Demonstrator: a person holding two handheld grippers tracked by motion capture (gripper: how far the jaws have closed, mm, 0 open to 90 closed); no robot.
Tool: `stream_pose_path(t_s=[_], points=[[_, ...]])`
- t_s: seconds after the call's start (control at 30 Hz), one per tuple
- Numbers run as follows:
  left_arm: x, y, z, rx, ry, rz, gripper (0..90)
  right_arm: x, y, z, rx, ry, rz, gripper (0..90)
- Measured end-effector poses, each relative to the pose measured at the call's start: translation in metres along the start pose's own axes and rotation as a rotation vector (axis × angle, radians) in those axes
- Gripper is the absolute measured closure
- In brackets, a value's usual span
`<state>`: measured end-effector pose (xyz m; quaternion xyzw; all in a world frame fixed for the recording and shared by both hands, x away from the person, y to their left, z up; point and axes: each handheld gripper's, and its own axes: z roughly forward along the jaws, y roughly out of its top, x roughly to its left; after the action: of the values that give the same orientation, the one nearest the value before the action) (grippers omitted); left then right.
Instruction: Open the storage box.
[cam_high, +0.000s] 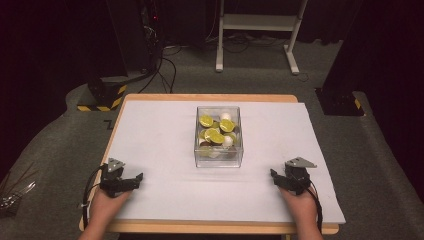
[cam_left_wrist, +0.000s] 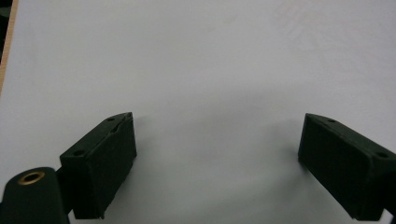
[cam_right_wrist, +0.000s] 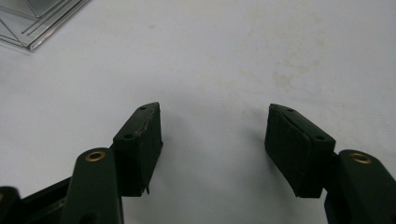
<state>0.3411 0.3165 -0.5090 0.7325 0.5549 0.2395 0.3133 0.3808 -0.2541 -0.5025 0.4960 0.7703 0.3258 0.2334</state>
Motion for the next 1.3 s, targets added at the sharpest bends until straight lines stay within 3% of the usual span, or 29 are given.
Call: stream_pose_path(t_s=[0.3, 0.5, 0.87, 1.3], points=[[0.0, 0.0, 0.0, -0.001, 0.0, 0.001, 11.5, -0.003, 0.0, -0.001, -0.006, 0.009, 0.031, 37.4], [0.0, 0.0, 0.0, -0.001, 0.0, 0.001, 11.5, -0.002, 0.001, -0.009, -0.046, -0.001, 0.014, 38.9], [0.0, 0.0, 0.0, -0.002, 0.0, 0.001, 11.5, 0.012, 0.007, -0.022, -0.1, -0.001, 0.003, 40.6], [0.0, 0.0, 0.0, -0.001, 0.0, 0.001, 11.5, 0.037, 0.013, -0.025, -0.15, 0.047, -0.023, 38.5]])
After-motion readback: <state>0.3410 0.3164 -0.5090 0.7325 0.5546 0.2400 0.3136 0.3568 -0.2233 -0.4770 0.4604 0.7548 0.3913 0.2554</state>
